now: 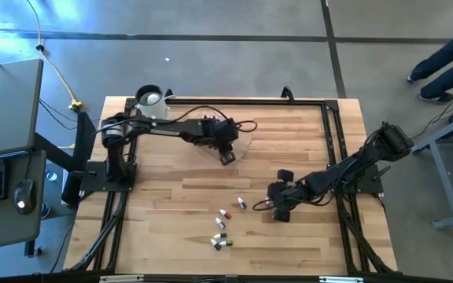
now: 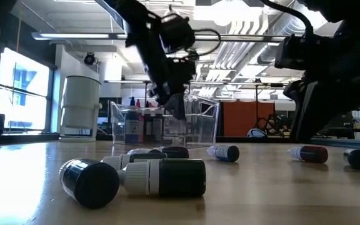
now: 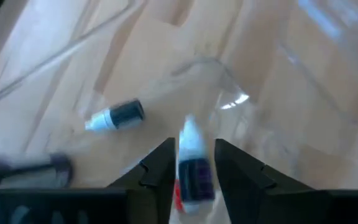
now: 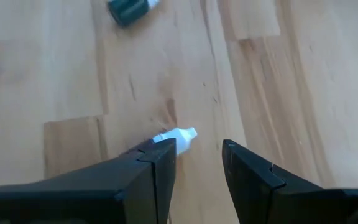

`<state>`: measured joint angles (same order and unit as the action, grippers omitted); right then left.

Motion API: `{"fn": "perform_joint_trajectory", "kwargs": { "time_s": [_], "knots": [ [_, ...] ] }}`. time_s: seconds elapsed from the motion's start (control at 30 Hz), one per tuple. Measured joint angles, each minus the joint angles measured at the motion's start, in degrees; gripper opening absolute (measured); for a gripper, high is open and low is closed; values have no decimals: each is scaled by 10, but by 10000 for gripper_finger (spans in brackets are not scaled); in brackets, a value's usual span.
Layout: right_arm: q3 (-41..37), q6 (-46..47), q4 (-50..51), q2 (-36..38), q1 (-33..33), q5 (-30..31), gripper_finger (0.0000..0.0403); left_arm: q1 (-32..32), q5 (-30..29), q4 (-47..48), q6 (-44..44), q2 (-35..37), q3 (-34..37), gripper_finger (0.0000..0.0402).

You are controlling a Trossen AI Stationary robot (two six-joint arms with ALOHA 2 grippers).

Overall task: Pick & Place food coloring
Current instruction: Put the right small purple food coloring bottle into the bin, then put the small orange food coloring bottle into the bin

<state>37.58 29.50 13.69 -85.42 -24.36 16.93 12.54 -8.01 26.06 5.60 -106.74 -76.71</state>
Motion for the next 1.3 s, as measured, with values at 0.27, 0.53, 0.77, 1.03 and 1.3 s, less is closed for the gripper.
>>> {"fn": "perform_joint_trajectory", "kwargs": {
  "time_s": [0.27, 0.53, 0.77, 1.03, 1.3],
  "knots": [
    [0, 0, -50, 0, 0, -6, 123, 2, -50, 17, -24, -8, -6, 173],
    [0, 17, -65, 0, 6, -16, 123, -5, -38, 222, 15, 80, -95, 181],
    [0, 56, -56, 0, 8, -61, 143, -69, -35, 257, 37, 207, -97, 182],
    [0, 174, -16, 0, 8, -77, 186, -218, -98, 260, 110, 268, -55, 182],
    [0, 189, -23, -13, 2, -47, 192, -330, -201, 243, 200, 261, -5, 182]
  ]
}}
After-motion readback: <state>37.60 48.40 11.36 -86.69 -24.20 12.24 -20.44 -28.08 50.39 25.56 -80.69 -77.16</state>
